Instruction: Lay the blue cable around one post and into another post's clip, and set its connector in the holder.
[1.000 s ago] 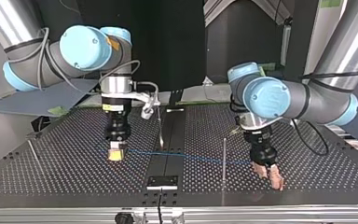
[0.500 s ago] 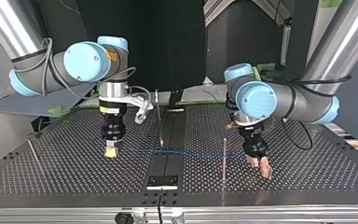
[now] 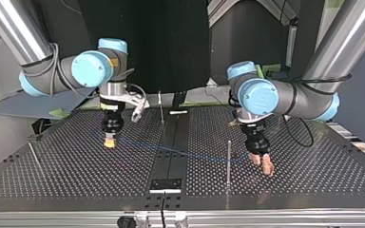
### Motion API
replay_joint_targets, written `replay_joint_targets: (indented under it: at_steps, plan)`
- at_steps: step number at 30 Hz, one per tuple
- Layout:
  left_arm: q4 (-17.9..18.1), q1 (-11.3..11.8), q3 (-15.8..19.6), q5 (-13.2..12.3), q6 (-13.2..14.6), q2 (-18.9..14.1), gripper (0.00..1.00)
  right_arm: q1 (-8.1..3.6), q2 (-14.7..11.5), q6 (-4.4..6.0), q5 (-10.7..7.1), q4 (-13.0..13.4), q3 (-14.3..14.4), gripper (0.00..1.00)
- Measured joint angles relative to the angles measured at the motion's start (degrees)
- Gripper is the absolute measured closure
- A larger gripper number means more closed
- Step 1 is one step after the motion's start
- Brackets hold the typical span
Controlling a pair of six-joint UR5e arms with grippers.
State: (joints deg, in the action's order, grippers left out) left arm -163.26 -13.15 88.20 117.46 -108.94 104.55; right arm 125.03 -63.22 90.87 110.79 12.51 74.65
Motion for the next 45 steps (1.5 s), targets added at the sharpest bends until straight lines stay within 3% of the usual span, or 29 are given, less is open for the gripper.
replay_joint_targets:
  at_steps: [22,30,34,39,45]
  plan:
    - [-0.05,-0.03,0.04,-0.70,-0.12,-0.01,0.00,-0.87,0.76,0.24,-0.02,11.65,11.73,1.00]
    - [0.03,0.07,0.03,-0.70,-0.21,-0.02,0.00,-0.96,4.49,0.47,0.20,16.28,16.58,1.00]
    - [0.08,0.24,0.02,-0.70,-0.21,-0.02,0.00,-1.25,6.72,1.43,1.27,17.74,18.84,1.00]
    - [0.12,0.40,0.02,-0.70,-0.21,-0.02,0.00,-2.47,9.65,3.82,2.07,20.43,21.76,1.00]
    - [0.14,0.47,0.02,-0.70,-0.20,-0.02,0.00,-4.82,12.88,4.70,2.94,23.63,24.99,1.00]
